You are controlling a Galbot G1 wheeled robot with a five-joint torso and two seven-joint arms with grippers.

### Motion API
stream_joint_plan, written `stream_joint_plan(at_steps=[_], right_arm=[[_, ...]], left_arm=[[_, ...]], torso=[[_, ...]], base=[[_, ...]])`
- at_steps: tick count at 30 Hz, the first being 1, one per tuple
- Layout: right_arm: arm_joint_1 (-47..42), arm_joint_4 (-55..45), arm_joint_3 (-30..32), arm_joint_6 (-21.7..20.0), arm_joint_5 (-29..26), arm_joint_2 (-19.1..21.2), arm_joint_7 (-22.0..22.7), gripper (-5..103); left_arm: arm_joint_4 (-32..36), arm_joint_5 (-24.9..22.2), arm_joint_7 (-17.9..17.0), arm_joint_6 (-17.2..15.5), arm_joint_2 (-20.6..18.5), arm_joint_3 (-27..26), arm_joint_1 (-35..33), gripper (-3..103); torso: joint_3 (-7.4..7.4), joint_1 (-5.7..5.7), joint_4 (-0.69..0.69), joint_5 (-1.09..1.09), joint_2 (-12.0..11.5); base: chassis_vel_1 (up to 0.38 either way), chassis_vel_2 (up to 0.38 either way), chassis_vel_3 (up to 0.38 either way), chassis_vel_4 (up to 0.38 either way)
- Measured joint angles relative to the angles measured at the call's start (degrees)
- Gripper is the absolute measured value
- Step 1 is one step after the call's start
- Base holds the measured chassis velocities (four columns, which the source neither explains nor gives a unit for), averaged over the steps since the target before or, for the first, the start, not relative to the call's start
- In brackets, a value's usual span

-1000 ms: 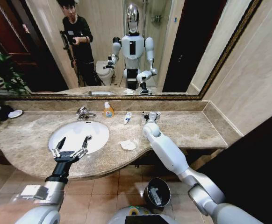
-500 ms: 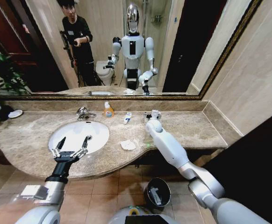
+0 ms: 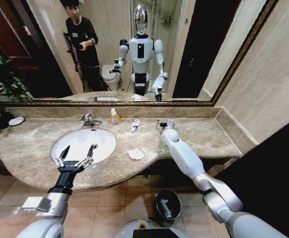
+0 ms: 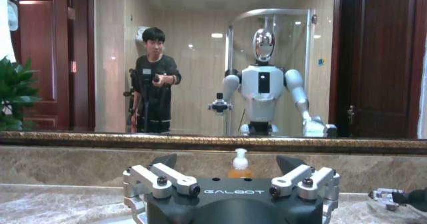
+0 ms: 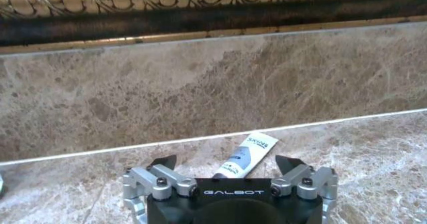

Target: Pick up the trash from the sink and place it in the trash bin.

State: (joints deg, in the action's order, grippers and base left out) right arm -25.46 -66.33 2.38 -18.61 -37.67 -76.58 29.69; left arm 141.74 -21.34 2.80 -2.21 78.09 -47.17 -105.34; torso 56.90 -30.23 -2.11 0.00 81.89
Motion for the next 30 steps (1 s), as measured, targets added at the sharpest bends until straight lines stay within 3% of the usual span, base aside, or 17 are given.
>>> stream_joint_plan(at_steps=[5, 6, 9, 13, 15, 19, 21, 24, 30], right_arm=[[0.3, 0.5, -0.1, -0.3, 0.3, -0.3, -0.1, 94], [0.4, 0.7, -0.2, -0.3, 0.4, -0.4, -0.1, 79], [0.4, 0.9, -0.2, -0.3, 0.5, -0.5, -0.1, 74], [0.1, 0.7, -0.2, -0.2, 0.5, -0.5, 0.1, 53], [0.1, 0.6, -0.2, -0.2, 0.6, -0.4, 0.2, 53], [-0.6, -0.2, -0.2, -0.3, 0.8, 0.3, 0.3, 31], [-0.8, -0.3, -0.2, -0.4, 0.8, 0.4, 0.3, 31], [-1.3, -1.1, -0.4, -0.7, 0.9, 0.8, 0.5, 21], [-2.0, -1.7, -0.6, -0.7, 1.4, 0.9, 0.5, 18]], left_arm=[[0.0, 0.0, 0.0, 0.0, 0.0, 0.0, 0.0, 100], [0.0, 0.0, 0.0, 0.0, 0.0, 0.0, 0.0, 100], [0.0, 0.0, 0.0, 0.0, 0.0, 0.0, 0.0, 100], [0.0, 0.0, 0.0, 0.0, 0.0, 0.0, 0.0, 100], [0.0, 0.0, 0.0, 0.0, 0.0, 0.0, 0.0, 100], [0.0, 0.0, 0.0, 0.0, 0.0, 0.0, 0.0, 100], [0.0, 0.0, 0.0, 0.0, 0.0, 0.0, 0.0, 100], [0.0, 0.0, 0.0, 0.0, 0.0, 0.0, 0.0, 100], [0.0, 0.0, 0.0, 0.0, 0.0, 0.0, 0.0, 100]], torso=[[0.0, 0.0, 0.0, -0.01, 0.0], [0.0, 0.0, 0.0, -0.01, 0.0], [0.0, 0.0, 0.0, -0.01, 0.0], [0.0, 0.0, 0.0, -0.01, 0.0], [-0.01, 0.0, 0.0, -0.01, 0.0], [-0.01, 0.01, 0.0, -0.02, 0.0], [-0.01, 0.01, 0.0, -0.02, 0.0], [-0.01, 0.01, 0.0, -0.01, 0.0], [-0.01, 0.01, 0.0, -0.01, 0.0]], base=[[0.0, 0.0, 0.0, 0.0], [0.0, 0.0, 0.0, 0.0], [0.0, 0.0, 0.0, 0.0], [0.0, 0.0, 0.0, 0.0], [0.0, 0.0, 0.0, 0.0], [0.0, 0.0, 0.0, 0.0], [0.0, 0.0, 0.0, 0.0], [0.0, 0.0, 0.0, 0.0], [0.0, 0.0, 0.0, 0.0]])
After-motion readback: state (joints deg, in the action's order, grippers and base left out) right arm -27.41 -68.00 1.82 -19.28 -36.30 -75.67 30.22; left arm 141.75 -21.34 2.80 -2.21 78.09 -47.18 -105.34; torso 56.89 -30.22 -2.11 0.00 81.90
